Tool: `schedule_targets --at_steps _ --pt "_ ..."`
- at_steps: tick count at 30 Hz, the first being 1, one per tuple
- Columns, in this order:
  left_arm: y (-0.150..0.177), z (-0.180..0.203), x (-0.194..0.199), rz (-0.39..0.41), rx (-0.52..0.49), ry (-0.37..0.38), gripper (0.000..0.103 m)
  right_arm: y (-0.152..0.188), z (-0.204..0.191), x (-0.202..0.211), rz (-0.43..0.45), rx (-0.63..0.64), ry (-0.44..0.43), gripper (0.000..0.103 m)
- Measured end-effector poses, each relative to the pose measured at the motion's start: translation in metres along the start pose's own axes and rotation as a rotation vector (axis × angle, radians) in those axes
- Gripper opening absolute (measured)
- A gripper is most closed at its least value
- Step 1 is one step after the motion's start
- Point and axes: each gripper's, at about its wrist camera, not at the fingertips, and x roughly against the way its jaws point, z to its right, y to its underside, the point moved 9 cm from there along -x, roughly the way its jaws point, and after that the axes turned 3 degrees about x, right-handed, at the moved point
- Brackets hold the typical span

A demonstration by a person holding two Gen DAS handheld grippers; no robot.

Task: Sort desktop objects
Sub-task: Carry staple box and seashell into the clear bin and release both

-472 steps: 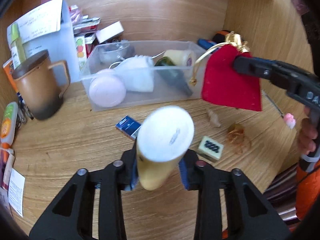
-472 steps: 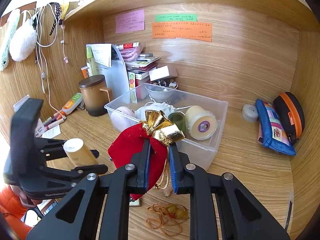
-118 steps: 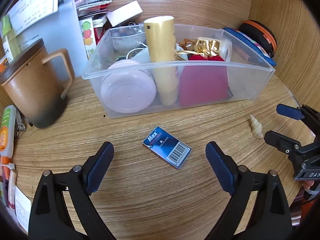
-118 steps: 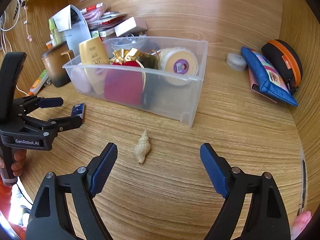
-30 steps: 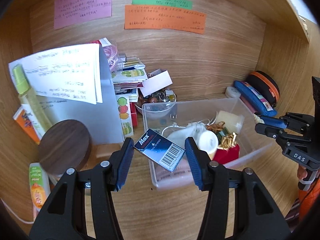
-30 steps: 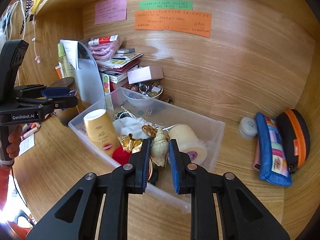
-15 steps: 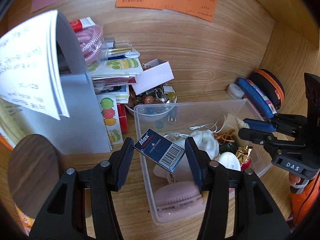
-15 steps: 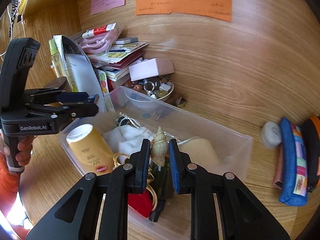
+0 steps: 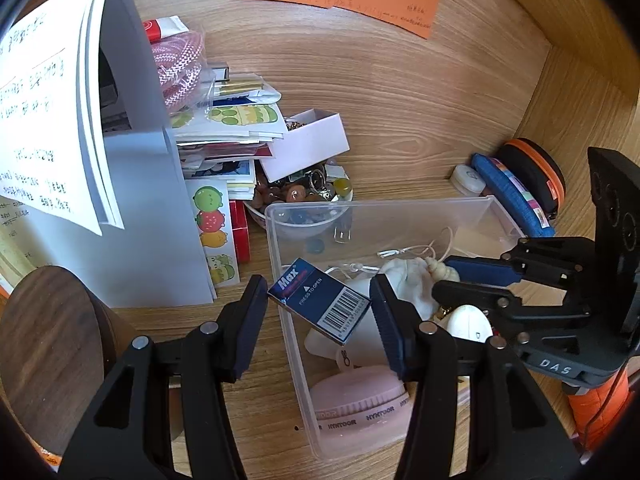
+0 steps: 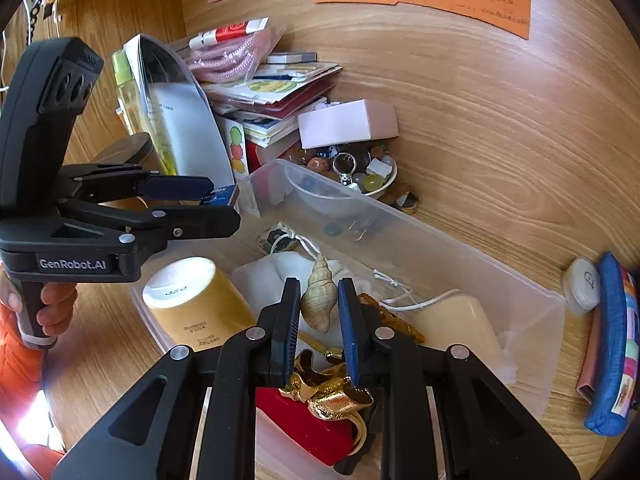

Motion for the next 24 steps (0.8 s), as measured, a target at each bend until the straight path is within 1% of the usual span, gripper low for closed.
schedule_targets --at_steps 2,7,10,12,19,21,24 --pt "0.002 0.0 -0.002 -0.012 0.003 0.008 0.052 0.001 0.0 0.0 -0.001 0.008 0.017 0.017" --pt "0.002 0.003 0.0 -0.016 -0.009 0.002 0.052 0.001 0.002 0.001 -0.002 0.003 0.023 0.018" --pt "0.002 0.003 0.0 -0.017 -0.006 0.004 0.052 0.001 0.003 0.003 0.004 0.0 0.028 0.024" --pt "0.002 0.002 0.0 -0.019 -0.002 0.009 0.052 0.0 0.005 0.005 0.011 -0.005 0.035 0.034" --pt "0.001 0.002 0.001 -0.03 0.026 0.037 0.052 -0.005 0.007 0.015 0.045 -0.021 0.052 0.039" --pt "0.0 0.004 0.003 -0.032 0.034 0.052 0.052 -0.006 0.008 0.017 0.051 -0.027 0.058 0.043" --pt "-0.001 0.008 0.008 -0.029 0.035 0.068 0.055 -0.008 0.009 0.021 0.061 -0.035 0.061 0.044"
